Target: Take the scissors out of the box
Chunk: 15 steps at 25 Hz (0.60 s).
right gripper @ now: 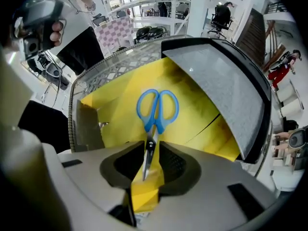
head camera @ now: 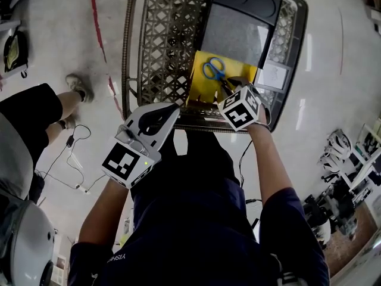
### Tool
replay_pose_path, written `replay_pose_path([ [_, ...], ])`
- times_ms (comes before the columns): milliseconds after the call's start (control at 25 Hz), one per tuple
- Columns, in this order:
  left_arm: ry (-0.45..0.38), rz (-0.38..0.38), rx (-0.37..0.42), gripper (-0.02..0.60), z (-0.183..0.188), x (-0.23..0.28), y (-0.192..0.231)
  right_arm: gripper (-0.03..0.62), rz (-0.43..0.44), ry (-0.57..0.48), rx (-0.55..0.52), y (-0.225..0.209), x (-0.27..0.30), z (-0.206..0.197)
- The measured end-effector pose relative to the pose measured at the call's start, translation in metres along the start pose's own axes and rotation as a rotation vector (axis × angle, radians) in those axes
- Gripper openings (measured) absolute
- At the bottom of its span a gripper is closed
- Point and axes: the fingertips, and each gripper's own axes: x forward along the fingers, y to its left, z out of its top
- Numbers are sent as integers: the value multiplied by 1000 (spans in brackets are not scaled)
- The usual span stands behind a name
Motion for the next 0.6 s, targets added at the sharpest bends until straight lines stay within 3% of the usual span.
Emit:
replay_pose_path([
  [280,14,-4,8,23,0,0,-1,81,-6,4,-5,0,2,0],
  [600,25,-15,45,23,12,-3,-14,72,-15,-87,30,9,-15,5],
])
